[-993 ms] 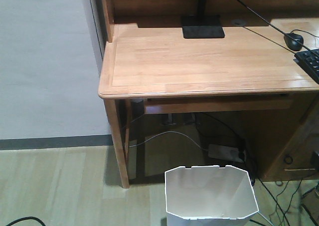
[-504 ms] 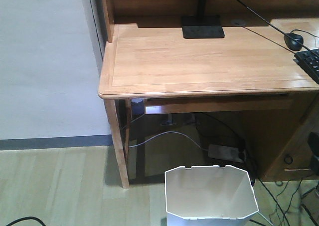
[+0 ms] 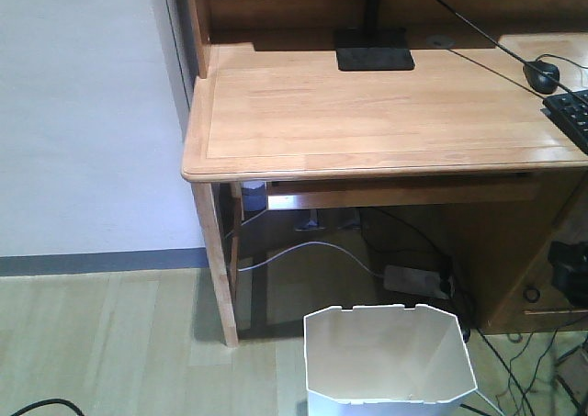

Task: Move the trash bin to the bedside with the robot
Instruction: 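Lower the right gripper toward the rim of the white trash bin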

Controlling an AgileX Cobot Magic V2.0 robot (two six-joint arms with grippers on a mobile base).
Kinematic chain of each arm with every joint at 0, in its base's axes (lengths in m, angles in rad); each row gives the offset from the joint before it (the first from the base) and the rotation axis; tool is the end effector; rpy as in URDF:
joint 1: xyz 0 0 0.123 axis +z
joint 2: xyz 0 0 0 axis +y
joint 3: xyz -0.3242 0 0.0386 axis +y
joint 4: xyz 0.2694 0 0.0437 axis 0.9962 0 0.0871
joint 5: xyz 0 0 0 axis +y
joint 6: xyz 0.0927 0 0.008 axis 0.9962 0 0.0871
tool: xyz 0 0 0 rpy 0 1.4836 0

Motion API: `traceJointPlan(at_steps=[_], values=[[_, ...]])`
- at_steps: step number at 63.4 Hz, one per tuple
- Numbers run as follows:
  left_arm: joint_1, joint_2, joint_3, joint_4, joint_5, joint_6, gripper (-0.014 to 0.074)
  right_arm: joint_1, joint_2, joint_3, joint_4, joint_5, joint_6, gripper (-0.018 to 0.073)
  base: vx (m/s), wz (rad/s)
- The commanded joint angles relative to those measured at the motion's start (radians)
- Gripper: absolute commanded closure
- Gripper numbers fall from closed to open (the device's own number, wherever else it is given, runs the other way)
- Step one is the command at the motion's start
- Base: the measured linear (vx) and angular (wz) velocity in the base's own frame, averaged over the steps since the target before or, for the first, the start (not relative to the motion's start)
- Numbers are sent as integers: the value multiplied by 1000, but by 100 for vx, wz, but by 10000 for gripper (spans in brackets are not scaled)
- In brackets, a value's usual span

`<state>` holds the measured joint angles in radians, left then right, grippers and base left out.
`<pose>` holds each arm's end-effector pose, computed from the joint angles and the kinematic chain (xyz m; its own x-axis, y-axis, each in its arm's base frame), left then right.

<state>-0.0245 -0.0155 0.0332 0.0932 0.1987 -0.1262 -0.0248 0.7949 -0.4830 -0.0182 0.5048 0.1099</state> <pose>0.0377 0.0008 0.1835 -0.1281 -0.0317 -0.9913 0.0018 0.9995 -0.0322 0.1395 -0.0043 0.2783 -0.6604 0.1102 -0.7428 0.0937 0.9935 0.0641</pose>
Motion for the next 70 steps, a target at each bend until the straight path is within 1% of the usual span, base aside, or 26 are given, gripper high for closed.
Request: traceJointPlan(at_steps=[1,9,14,17,22,31,36,43,47,52,70], values=[[-1,-13,26,0,-81,-2,602,-8,86,-85,3,-17,-6,15,0,0],[-1,-13,26,0,-81,-2,602,-8,234,-146,28,9,-38,15,0,0],[-1,-13,26,0,-81,-2,602,-8,305,-170,63,3,-88,15,0,0],[-1,-13,26,0,-81,-2,602,-8,350,-180,97,-7,-137,15,0,0],[-1,-13,26,0,-81,-2,602,-16,424,-199,172,-23,-215,15,0,0],[-1,-13,26,0,-81,-2,602,-91,554,-224,352,-40,-375,15,0,0],[-1,-13,26,0,-81,-2,602,-135,632,-234,444,-46,-491,15,0,0],[-1,-13,26,0,-81,-2,602,-178,741,-250,515,-63,-602,13,0,0],[-1,-13,26,0,-81,-2,602,-195,804,-265,530,-80,-624,13,0,0],[-1,-13,26,0,-81,-2,602,-209,897,-290,526,-99,-631,6,0,0],[-1,-13,26,0,-81,-2,602,-187,1217,-417,510,-177,-679,-54,0,0]])
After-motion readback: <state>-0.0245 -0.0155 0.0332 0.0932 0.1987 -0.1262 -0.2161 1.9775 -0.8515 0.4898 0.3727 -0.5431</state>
